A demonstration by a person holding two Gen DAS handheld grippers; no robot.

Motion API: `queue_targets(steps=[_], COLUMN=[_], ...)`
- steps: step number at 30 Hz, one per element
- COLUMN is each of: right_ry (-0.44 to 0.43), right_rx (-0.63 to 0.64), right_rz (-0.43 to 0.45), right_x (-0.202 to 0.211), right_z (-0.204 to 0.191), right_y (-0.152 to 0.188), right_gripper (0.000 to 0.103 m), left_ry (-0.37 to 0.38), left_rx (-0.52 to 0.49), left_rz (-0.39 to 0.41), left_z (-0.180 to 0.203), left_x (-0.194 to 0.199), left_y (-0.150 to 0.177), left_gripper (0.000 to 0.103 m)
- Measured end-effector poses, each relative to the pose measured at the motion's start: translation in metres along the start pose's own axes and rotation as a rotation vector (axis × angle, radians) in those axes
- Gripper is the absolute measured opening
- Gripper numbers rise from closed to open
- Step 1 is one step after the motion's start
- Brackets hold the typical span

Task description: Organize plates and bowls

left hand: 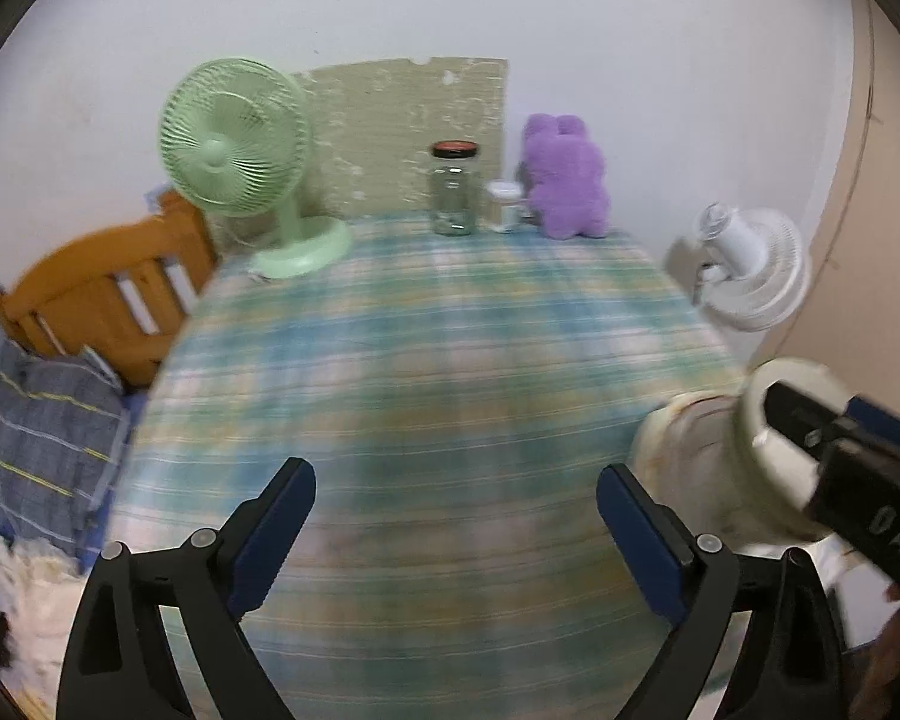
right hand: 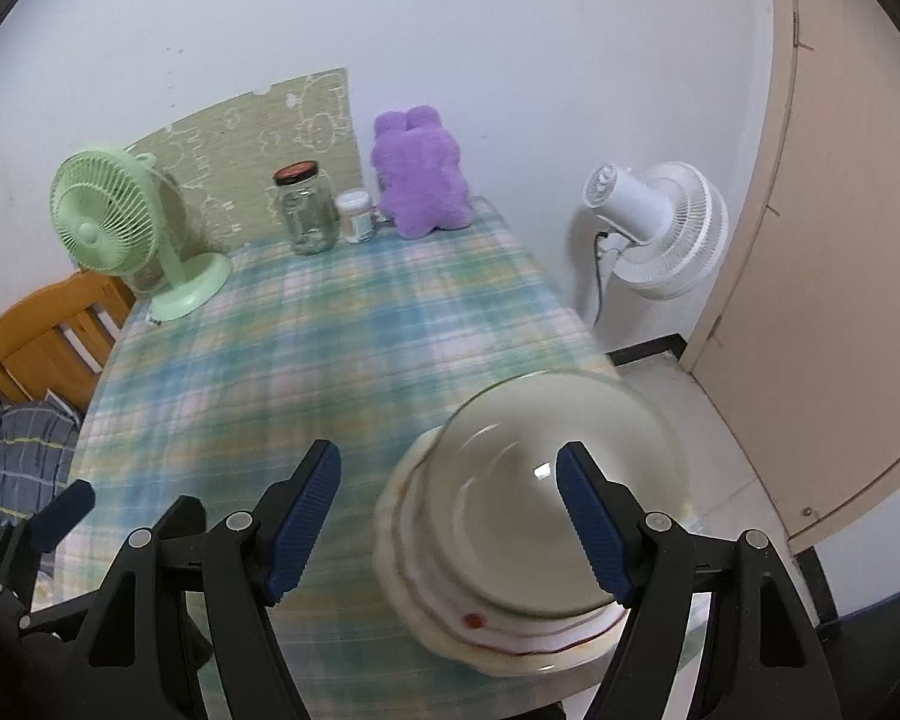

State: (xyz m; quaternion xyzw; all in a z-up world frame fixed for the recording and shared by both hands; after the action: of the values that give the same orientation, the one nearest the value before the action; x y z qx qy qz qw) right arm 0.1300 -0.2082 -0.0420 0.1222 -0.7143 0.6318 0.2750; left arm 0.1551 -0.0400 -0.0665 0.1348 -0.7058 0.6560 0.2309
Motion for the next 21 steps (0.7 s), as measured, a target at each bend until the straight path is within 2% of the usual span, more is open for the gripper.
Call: queue_targets(steps=[3, 7, 10, 14, 21], right_ry=[-0.017, -0.059, -0.072, -0.103, -0.122], right_rx=[0.037, 0.056, 0.076, 0.094, 0.102], right_rz=[0.035, 0.053, 0.073, 0.086, 0.099], right_x=[0.001, 0.001, 0.004, 0.009, 0.020], right_z=[-0.015, -0.028, -0.031, -0.033, -0.031], right_y=[0.010, 0.028, 0.042, 0.062, 0.083], right_gripper=[0.077, 0.078, 0.090, 0.092, 0.092], left_ry=[-0.048, -0.070, -0.106, -0.108, -0.119], left_rx=[-0.007, 0.068, 0.076, 0.115, 0.112], left_rz=[0.033, 0.036, 0.065, 0.088, 0.119], left_z=[-0.019, -0.036, -0.044, -0.048, -0.044], left_x=[0.003, 0.008, 0.014, 0.023, 0.041], left_y=[0.012, 0.031, 0.043, 0.055, 0.068], left_gripper=[0.099, 0.099, 0.099, 0.099, 0.099])
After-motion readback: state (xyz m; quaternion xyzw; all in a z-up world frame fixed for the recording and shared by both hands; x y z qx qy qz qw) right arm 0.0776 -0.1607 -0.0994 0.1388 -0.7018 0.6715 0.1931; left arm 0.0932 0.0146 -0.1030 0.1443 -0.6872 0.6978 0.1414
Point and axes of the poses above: each gripper's, at about its wrist camera, not at the fingertips, and x roughly against the way its jaws point, z to its right, y to its underside, the point moved 10 cm from there along -x, roughly the way its jaws point, and after that the axes turned 14 degrees about z, right-handed, at the moved point
